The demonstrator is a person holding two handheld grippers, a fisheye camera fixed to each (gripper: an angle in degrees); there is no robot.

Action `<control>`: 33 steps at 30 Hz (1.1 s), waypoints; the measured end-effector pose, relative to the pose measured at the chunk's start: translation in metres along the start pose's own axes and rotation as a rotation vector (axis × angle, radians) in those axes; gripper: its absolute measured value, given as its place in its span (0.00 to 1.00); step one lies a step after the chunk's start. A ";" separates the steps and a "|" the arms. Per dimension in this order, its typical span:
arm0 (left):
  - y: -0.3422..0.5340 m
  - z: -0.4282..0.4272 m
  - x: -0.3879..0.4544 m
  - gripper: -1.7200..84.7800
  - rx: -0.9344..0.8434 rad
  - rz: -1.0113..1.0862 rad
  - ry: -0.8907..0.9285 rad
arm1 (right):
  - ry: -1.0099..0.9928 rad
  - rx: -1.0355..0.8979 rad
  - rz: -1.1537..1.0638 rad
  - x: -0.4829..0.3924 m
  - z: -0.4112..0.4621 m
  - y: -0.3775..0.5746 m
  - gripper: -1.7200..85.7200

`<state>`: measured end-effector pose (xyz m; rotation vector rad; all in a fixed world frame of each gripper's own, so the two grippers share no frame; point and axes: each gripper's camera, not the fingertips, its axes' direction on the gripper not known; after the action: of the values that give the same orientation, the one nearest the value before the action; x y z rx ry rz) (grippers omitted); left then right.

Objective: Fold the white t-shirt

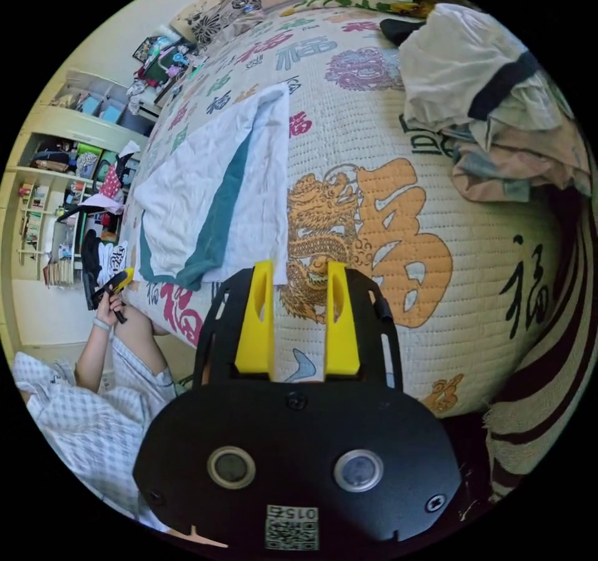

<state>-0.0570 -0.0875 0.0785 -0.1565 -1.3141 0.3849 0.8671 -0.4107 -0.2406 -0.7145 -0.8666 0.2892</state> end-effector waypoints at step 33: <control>0.010 -0.064 0.016 0.11 -0.126 0.160 -0.092 | -0.083 -0.081 -0.043 0.051 -0.057 -0.014 0.09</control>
<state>0.0060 -0.0658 0.0735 -0.3550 -1.4212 0.4496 0.9429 -0.4210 -0.2253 -0.7618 -0.9754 0.2476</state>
